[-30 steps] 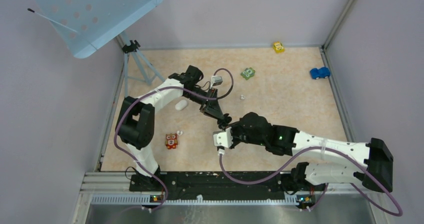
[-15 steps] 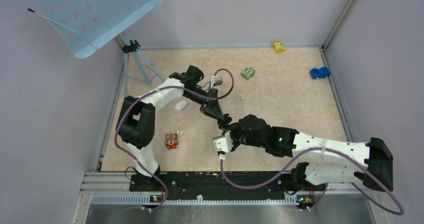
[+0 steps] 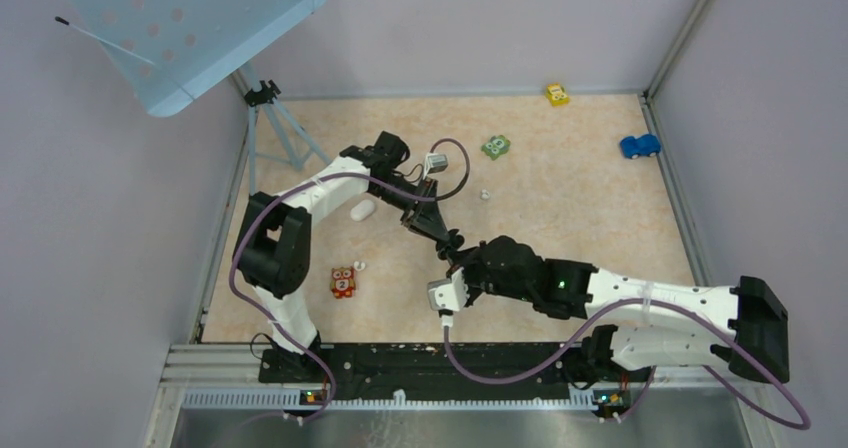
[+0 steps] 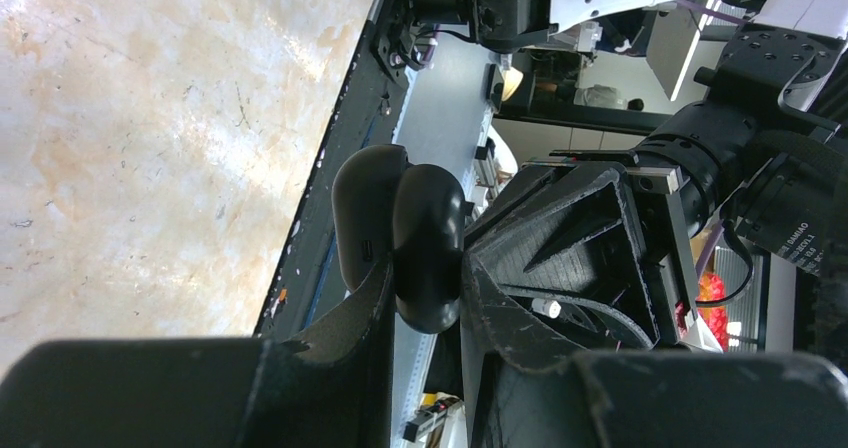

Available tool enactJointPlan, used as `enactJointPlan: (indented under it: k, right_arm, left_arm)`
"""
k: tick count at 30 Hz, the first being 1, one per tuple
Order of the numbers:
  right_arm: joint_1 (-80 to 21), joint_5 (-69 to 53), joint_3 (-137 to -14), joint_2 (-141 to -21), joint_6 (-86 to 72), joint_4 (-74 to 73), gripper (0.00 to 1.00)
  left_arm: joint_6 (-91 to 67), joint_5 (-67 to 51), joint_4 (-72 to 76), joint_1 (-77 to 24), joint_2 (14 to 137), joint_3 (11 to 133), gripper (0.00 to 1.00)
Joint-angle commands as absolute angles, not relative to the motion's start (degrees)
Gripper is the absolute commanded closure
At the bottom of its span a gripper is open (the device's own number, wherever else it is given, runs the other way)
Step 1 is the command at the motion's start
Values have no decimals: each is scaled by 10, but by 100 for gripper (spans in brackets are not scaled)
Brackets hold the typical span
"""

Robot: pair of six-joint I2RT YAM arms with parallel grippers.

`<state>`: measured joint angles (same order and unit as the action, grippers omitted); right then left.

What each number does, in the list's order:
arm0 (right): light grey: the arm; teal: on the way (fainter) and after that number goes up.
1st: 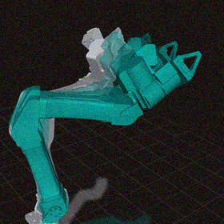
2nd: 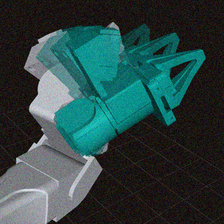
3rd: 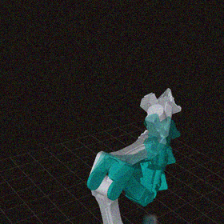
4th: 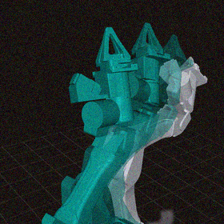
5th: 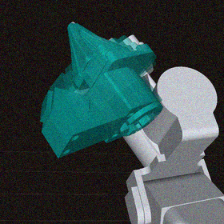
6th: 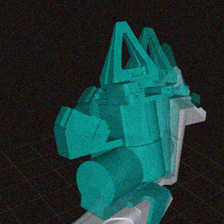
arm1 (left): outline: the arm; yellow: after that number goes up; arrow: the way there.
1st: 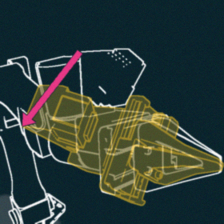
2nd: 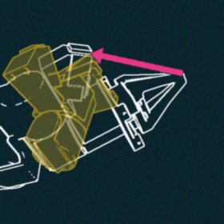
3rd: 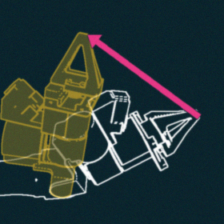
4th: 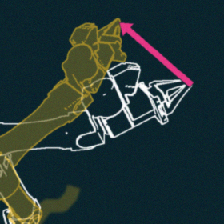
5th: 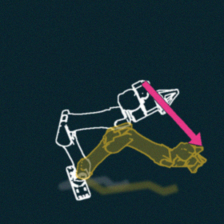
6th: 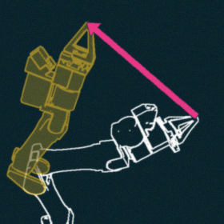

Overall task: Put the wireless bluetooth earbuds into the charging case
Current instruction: Insert the left earbud into the left side groove of the charging case.

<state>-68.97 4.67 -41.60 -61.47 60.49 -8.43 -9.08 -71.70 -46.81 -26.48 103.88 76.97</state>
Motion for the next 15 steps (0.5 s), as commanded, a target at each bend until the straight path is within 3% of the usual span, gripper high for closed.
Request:
enactJointPlan:
  k: [1,15]
  right_arm:
    - [-695,57,-400,-605,611,-58,100]
    - [-695,19,-399,-620,594,-103,100]
  left_arm:
    - [-82,-743,-488,-277,1032,784,100]
    - [-79,-748,-491,-280,1032,785,100]
